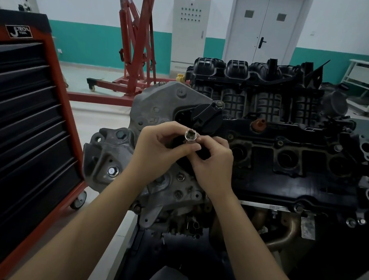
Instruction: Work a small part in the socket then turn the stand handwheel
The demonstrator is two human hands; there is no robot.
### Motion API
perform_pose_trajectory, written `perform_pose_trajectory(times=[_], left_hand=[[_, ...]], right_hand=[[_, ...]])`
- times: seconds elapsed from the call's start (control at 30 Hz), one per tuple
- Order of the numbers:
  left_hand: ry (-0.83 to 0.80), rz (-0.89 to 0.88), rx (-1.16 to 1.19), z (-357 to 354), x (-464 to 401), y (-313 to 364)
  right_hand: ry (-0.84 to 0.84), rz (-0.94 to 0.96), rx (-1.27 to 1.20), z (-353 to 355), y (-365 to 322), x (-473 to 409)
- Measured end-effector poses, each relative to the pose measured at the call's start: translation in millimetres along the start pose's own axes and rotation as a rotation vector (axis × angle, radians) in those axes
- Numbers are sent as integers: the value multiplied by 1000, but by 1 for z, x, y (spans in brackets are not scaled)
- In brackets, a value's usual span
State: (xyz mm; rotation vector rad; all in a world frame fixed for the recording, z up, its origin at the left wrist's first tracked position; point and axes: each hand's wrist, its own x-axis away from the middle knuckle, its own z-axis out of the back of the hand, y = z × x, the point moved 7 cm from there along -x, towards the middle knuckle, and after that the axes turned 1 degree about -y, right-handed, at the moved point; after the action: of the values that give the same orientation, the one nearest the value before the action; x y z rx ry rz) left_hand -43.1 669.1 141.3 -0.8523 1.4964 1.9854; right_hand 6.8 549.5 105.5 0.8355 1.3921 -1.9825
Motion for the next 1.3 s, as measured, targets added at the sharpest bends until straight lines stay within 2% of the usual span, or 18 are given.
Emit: perform_pose_trajectory(times=[0.1,0.23,0.4,0.53,0.73,0.93,1.1,1.2,1.3], left_hand=[[-31,32,49,0,0,-3],[-76,23,21,-3,-1,-1],[24,-5,1,1,0,2],[-65,42,34,-3,0,-4],[-71,2,25,-2,-1,-1],[-46,-13,3,-2,0,-3],[-97,12,27,-4,-2,-4],[-41,-42,-69,-3,-2,0],[-10,-37,-69,-1,-1,-1]], right_hand=[[11,77,28,0,-6,0],[-13,20,29,-1,1,1],[10,24,3,2,-4,0],[-21,74,31,-1,-6,0],[-20,-25,2,0,2,0],[-43,48,20,-1,-6,0],[-24,-8,12,0,2,0],[-17,-22,2,0,3,1],[-8,21,-4,1,-2,0]])
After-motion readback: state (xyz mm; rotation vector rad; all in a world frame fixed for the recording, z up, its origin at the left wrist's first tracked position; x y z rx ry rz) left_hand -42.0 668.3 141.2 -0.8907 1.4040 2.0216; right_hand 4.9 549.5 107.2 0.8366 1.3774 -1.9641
